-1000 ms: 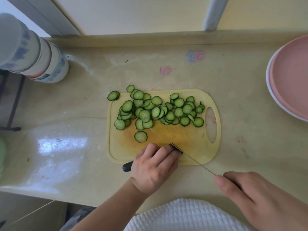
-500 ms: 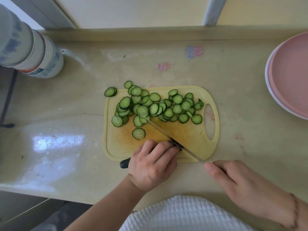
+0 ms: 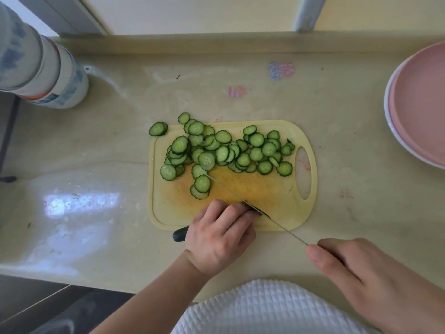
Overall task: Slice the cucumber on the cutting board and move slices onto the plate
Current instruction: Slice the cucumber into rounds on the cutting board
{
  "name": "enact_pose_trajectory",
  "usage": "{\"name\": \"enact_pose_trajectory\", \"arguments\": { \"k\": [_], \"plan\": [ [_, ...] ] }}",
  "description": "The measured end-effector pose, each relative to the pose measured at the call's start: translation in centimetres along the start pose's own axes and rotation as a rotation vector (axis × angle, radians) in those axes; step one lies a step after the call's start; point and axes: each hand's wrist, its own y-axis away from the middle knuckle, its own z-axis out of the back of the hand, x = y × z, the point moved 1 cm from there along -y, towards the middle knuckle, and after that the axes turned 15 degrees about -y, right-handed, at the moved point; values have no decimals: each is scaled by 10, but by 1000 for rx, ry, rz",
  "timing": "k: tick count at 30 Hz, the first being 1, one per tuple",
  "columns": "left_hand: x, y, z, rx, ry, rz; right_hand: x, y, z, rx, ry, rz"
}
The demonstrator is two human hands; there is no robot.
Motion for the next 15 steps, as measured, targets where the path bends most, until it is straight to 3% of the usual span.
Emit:
{"name": "enact_pose_trajectory", "arguments": {
  "k": [15],
  "plan": [
    [0, 0, 0, 16, -13, 12, -14, -20, -13, 8, -34, 20]
  ]
}}
